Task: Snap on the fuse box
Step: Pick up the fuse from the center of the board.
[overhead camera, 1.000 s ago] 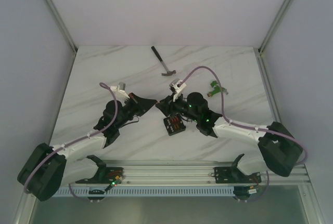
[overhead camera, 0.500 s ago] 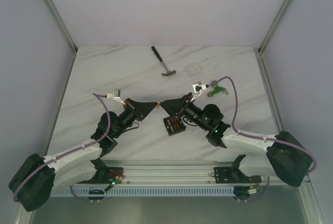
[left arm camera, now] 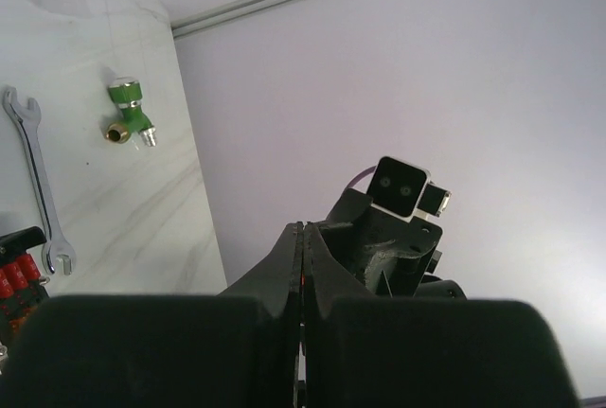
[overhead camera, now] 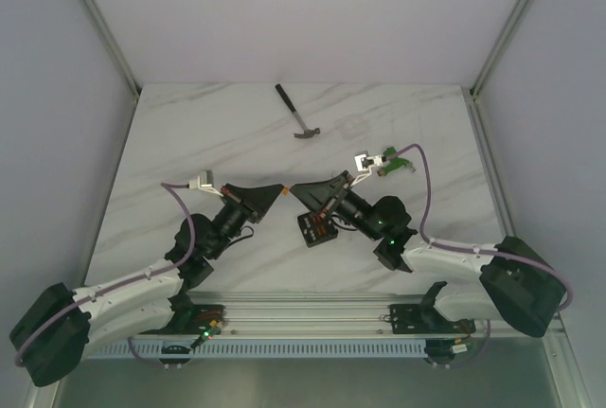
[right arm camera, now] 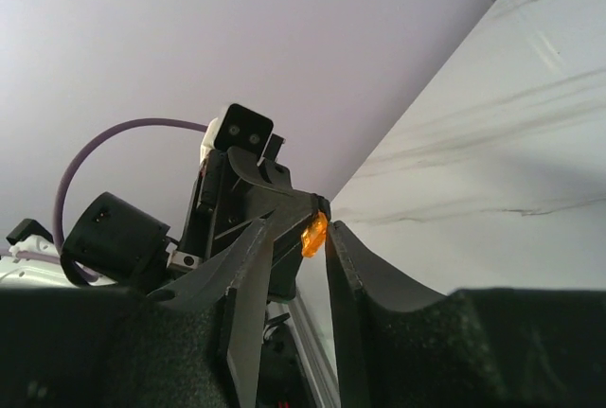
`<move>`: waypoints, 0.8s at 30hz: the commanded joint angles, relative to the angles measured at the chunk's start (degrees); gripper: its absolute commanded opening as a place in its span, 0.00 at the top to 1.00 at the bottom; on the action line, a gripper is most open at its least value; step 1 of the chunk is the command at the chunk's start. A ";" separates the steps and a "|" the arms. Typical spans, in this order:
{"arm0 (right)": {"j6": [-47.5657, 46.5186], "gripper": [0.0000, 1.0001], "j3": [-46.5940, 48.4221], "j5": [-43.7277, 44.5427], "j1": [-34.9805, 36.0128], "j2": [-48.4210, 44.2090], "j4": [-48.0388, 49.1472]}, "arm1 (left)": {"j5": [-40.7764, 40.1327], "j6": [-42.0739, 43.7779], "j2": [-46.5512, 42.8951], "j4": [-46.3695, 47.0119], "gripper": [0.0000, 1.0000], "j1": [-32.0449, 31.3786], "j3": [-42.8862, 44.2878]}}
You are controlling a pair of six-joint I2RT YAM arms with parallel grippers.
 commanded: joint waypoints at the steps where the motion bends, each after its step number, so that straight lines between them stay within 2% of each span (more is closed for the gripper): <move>1: 1.07 0.65 0.19 -0.56 0.69 1.19 4.68 | -1.56 -1.71 0.92 5.26 1.00 -0.75 0.08; 13: 1.34 0.69 1.16 -1.34 1.66 4.40 6.56 | -1.85 -2.02 1.47 6.05 1.00 -1.59 0.52; 24: -0.64 0.89 0.76 -2.09 1.88 2.74 7.53 | -2.10 -1.95 2.22 5.54 1.00 -1.90 0.40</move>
